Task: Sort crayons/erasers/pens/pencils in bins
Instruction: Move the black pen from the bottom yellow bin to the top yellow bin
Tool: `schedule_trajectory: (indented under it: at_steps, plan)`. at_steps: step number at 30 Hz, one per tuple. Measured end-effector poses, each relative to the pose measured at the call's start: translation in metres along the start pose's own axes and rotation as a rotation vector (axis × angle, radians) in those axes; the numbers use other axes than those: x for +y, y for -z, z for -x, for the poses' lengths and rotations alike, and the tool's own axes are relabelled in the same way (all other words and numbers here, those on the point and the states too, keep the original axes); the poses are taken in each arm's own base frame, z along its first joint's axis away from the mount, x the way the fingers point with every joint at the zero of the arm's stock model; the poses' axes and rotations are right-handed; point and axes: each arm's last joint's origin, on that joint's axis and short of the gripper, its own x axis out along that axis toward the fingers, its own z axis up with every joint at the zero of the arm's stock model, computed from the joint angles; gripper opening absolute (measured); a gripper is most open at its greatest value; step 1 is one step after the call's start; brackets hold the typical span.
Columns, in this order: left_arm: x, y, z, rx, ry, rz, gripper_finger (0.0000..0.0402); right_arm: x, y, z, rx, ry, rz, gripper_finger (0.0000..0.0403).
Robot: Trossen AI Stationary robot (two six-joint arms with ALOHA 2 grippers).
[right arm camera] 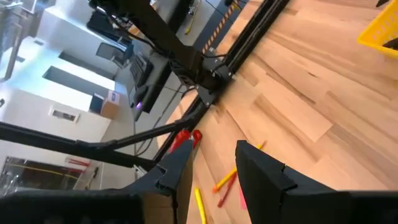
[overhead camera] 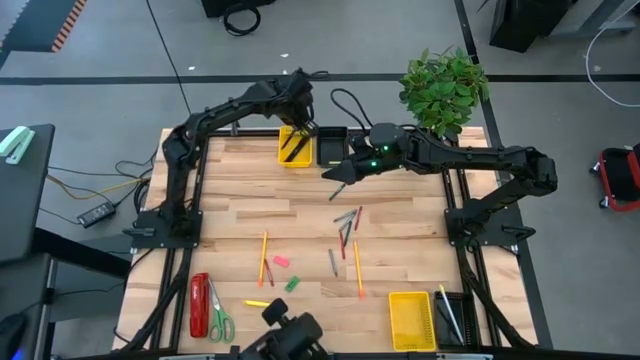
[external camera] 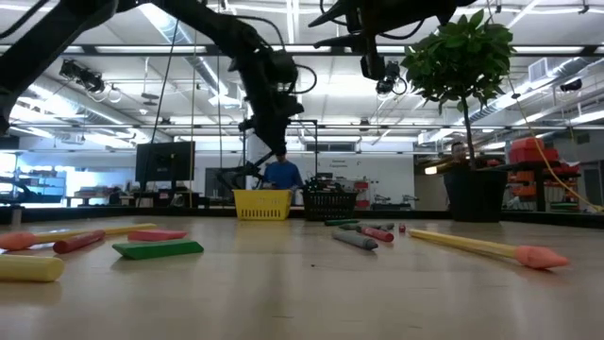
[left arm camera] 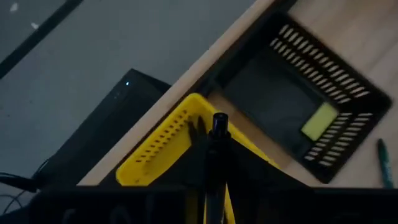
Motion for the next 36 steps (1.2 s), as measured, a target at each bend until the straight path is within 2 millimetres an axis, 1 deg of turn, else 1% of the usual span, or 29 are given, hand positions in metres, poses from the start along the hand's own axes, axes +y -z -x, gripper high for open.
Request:
schedule_trajectory:
  at_steps: [2, 6, 11, 14, 17, 19, 21, 24, 27, 32, 34, 36]
  plan:
    - [0.005, 0.0, -0.006, 0.006, 0.012, -0.014, 0.005, 0.0, 0.0, 0.0, -0.001, 0.0, -0.001, 0.0127]
    - [0.005, 0.002, -0.018, 0.027, 0.024, -0.023, 0.0045, 0.0, 0.0, 0.0, -0.001, -0.001, -0.011, 0.0127]
    - [0.004, 0.0, -0.028, 0.009, 0.026, -0.014, 0.0057, 0.0, 0.0, 0.0, -0.002, 0.0, -0.02, 0.0127]
    - [0.004, 0.0, -0.03, 0.016, 0.025, -0.025, 0.0053, 0.0, 0.0, 0.0, -0.002, -0.001, -0.038, 0.0127]
    - [0.009, 0.0, -0.029, 0.012, 0.021, -0.028, 0.0046, 0.0, 0.0, 0.0, -0.003, -0.001, -0.047, 0.0127]
    - [0.012, 0.001, -0.03, 0.023, 0.018, 0.0, 0.0047, 0.0, 0.0, 0.0, -0.003, -0.002, -0.046, 0.0127]
    - [0.015, 0.004, -0.033, 0.034, 0.012, 0.028, 0.0056, 0.0, 0.0, 0.0, -0.003, -0.002, -0.045, 0.0127]
    - [0.015, 0.017, -0.043, 0.095, 0.01, 0.06, 0.0068, 0.0, 0.0, 0.0, -0.003, -0.002, -0.045, 0.0127]
    - [0.013, 0.024, -0.049, 0.126, 0.054, 0.084, 0.0066, 0.0, 0.0, 0.0, -0.003, -0.002, -0.045, 0.0127]
    - [0.009, 0.026, -0.05, 0.131, 0.091, 0.076, 0.0055, 0.0, 0.0, 0.0, -0.003, -0.002, -0.045, 0.0127]
    - [0.009, 0.026, -0.049, 0.13, 0.091, 0.077, 0.0061, 0.0, 0.0, 0.0, -0.003, -0.002, -0.045, 0.0127]
    - [0.009, 0.026, -0.049, 0.14, 0.089, 0.086, 0.0075, 0.0, 0.0, 0.0, -0.003, -0.002, -0.045, 0.0127]
